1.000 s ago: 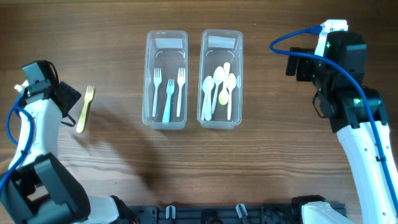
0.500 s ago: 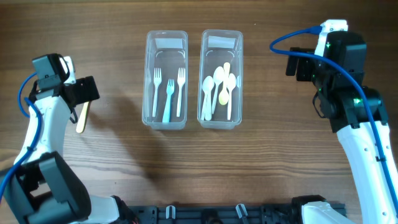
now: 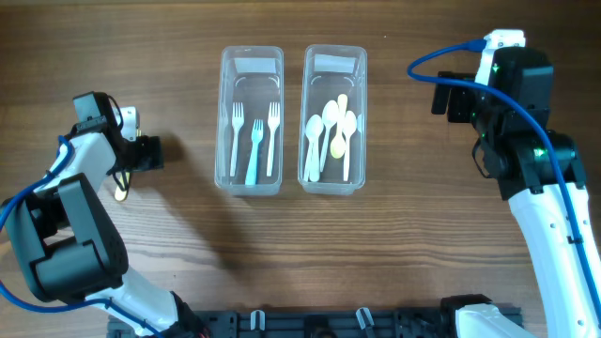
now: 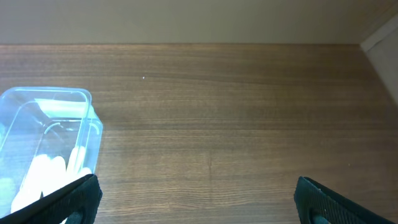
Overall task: Pack container
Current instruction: 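Lift the yellow fork into the left container and open the gripper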
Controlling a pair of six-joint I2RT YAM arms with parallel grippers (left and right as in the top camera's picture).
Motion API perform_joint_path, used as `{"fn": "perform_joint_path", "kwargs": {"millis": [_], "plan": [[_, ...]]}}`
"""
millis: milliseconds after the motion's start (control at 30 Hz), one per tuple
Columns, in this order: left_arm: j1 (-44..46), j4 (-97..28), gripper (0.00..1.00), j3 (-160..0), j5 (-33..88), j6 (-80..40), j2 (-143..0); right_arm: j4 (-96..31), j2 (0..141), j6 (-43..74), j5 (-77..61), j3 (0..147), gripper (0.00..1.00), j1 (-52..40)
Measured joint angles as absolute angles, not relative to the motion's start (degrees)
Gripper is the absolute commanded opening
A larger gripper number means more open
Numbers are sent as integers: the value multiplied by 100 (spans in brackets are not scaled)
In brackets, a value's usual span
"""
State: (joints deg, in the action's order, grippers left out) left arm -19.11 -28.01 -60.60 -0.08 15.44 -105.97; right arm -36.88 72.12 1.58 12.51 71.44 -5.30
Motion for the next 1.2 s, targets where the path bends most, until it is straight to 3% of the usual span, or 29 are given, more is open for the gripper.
{"fn": "perform_joint_path", "kwargs": {"millis": [67,267,400,533,1000,1200], "plan": [[-1911,-2862,53,-6060,-5,1529,-10597,-3688,7210,158,1251,7144,100,-530],[-1911,-3039,43,-6066,34,1385,-10597,-3688,7212,158,1251,7144,100,-530],[-1911,-3024,15,-6069,34,1271,-10597,-3688,7212,158,1251,7144,100,-530],[-1911,-2810,7,-6069,14,1184,-10597,-3688,7210,158,1251,7144,100,-530],[-1833,-2543,4,-6141,82,674,-10348,-3688,7212,158,1251,7144,100,-530],[-1057,-2405,4,-6495,762,390,-9336,-3688,7212,158,1251,7144,100,-530]]}}
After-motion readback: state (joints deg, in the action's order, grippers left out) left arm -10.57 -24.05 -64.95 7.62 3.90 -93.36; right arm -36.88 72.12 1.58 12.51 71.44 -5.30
